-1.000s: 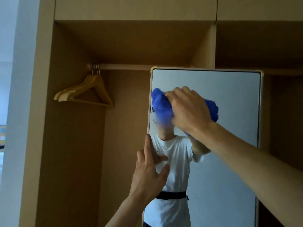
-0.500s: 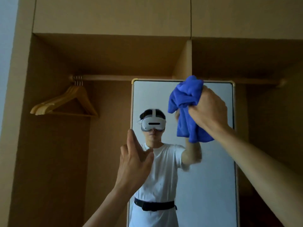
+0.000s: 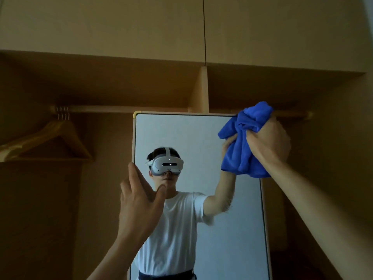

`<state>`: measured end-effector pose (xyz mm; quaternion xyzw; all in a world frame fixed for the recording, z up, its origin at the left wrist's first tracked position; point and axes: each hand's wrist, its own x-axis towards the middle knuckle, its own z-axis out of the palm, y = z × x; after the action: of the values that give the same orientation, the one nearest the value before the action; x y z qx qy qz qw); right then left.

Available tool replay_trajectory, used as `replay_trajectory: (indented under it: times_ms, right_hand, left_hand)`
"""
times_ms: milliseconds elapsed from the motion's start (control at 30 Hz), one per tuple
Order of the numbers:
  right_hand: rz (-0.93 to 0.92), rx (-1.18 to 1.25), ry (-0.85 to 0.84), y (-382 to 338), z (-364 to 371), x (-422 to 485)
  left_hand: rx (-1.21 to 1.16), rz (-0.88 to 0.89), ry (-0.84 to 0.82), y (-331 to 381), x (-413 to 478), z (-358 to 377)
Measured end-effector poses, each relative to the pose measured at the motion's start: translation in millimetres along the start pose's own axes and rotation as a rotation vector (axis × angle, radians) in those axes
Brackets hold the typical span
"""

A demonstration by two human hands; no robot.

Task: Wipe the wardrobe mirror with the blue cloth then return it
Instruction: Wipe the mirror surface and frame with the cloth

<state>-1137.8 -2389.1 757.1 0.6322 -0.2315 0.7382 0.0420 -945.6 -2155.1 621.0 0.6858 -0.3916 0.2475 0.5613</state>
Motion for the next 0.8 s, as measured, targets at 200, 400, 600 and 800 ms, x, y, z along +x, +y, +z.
replay_trajectory:
  times_ms: [200, 400, 600, 800]
  right_hand:
    - [-0.015, -0.039, -0.025, -7.6, 3.1, -3.2]
    - [0.003, -0.037, -0.145, -51.3, 3.3, -14.1]
    - [-0.024, 0.061, -0.183, -112.4, 25.3, -31.8]
    - [-0.199, 0.049, -0.251, -182.4, 44.3, -60.9]
  left_hand:
    - [0.001, 0.019, 0.035, -8.3, 1.4, 2.7]
    - [0.016, 0.026, 0.035, -15.1, 3.1, 4.3]
    - [0.019, 0.022, 0.014, -16.4, 1.1, -0.3]
    - [-0.011, 0.005, -0.016, -22.3, -7.7, -4.0]
